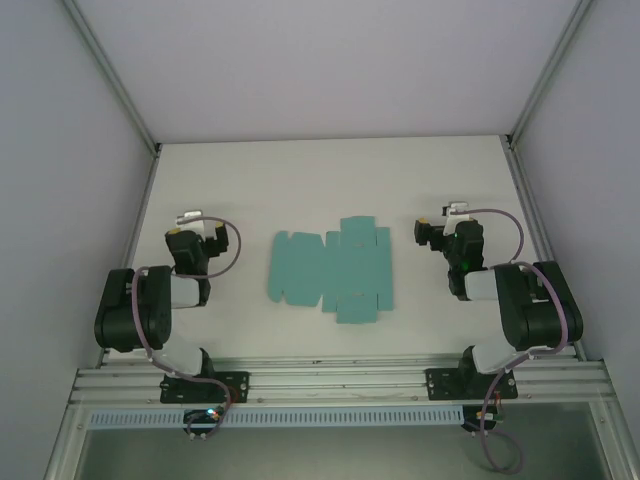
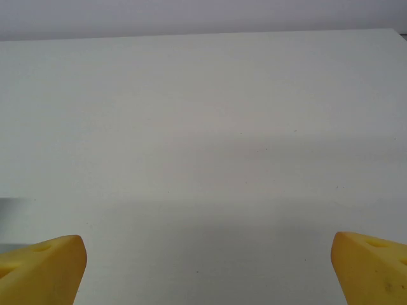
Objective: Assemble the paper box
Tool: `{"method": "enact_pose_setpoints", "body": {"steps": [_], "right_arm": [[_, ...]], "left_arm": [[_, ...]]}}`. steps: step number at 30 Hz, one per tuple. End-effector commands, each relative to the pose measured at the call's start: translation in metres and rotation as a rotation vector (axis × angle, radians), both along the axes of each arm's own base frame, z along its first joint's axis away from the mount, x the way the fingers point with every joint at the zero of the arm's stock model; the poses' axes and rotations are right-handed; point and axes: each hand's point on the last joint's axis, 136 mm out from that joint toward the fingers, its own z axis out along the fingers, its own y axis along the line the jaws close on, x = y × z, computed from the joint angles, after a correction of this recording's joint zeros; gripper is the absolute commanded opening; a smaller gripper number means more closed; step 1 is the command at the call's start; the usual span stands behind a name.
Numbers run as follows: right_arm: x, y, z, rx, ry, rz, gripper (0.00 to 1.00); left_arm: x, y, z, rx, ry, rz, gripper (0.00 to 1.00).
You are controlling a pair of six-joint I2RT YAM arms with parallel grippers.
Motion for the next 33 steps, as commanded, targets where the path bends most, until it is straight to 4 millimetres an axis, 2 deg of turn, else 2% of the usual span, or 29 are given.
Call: {"method": "enact_pose_setpoints", "body": {"steps": [1, 24, 26, 29, 33], "right_arm": [[0.004, 0.002, 0.01, 0.002, -0.03, 0.011, 1.0], [0.004, 0.002, 0.01, 0.007, -0.029, 0.011, 1.0], [0.005, 0.001, 0.019, 0.005, -0.021, 0.01, 1.0], [0.003, 0.005, 0.041, -0.003, 0.007, 0.027, 1.0], [-0.005, 0.015, 0.091, 0.04, 0.041, -0.014, 1.0]], "left_arm": [[0.002, -0.002, 0.005, 0.012, -0.01, -0.016, 1.0], [0.003, -0.003, 0.006, 0.006, -0.007, -0.024, 1.0], [0.004, -0.001, 0.013, 0.003, -0.001, -0.013, 1.0], [-0.006, 0.005, 0.038, 0.002, -0.017, 0.027, 1.0], [-0.022, -0.006, 0.072, -0.127, 0.046, 0.02, 1.0]]}}
